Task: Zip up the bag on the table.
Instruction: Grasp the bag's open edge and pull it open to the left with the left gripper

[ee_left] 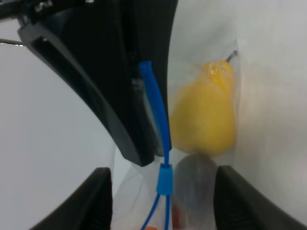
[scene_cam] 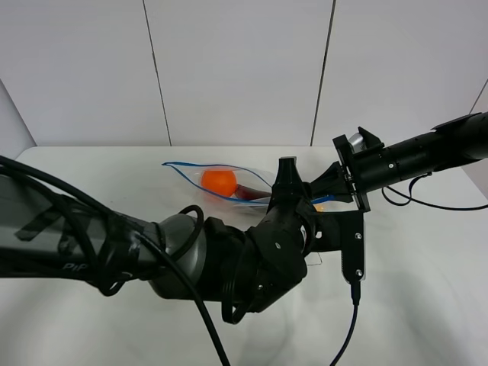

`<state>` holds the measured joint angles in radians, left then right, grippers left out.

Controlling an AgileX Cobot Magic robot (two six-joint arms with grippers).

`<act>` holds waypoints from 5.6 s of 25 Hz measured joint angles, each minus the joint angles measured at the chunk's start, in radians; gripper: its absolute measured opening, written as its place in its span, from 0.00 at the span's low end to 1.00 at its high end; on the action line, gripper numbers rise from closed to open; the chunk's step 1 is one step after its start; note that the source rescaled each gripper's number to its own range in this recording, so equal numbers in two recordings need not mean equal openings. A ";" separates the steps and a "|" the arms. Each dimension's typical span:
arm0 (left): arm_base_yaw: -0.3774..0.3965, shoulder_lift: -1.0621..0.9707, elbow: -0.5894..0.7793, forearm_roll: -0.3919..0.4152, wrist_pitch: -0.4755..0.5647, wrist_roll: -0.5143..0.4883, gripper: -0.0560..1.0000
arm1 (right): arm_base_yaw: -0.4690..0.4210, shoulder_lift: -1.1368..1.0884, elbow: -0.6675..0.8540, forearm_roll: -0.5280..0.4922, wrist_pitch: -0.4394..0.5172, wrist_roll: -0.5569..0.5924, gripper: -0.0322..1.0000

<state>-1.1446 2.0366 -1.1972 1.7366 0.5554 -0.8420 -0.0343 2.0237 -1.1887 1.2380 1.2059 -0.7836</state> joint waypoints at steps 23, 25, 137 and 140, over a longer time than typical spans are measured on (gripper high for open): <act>0.000 0.000 -0.001 0.001 -0.010 0.019 0.34 | 0.000 0.000 0.000 0.000 0.000 0.000 0.03; 0.000 0.000 -0.001 0.001 -0.013 0.019 0.34 | 0.000 0.000 0.000 0.000 0.000 0.000 0.03; 0.304 -0.097 0.132 -0.076 0.120 0.174 0.05 | 0.003 -0.002 -0.001 -0.009 -0.003 -0.012 0.03; 0.331 -0.097 0.132 -0.076 0.117 0.174 0.05 | 0.003 -0.002 -0.001 -0.009 -0.003 -0.012 0.03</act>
<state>-0.8133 1.9391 -1.0647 1.6602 0.6720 -0.6675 -0.0311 2.0218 -1.1898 1.2294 1.2031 -0.7955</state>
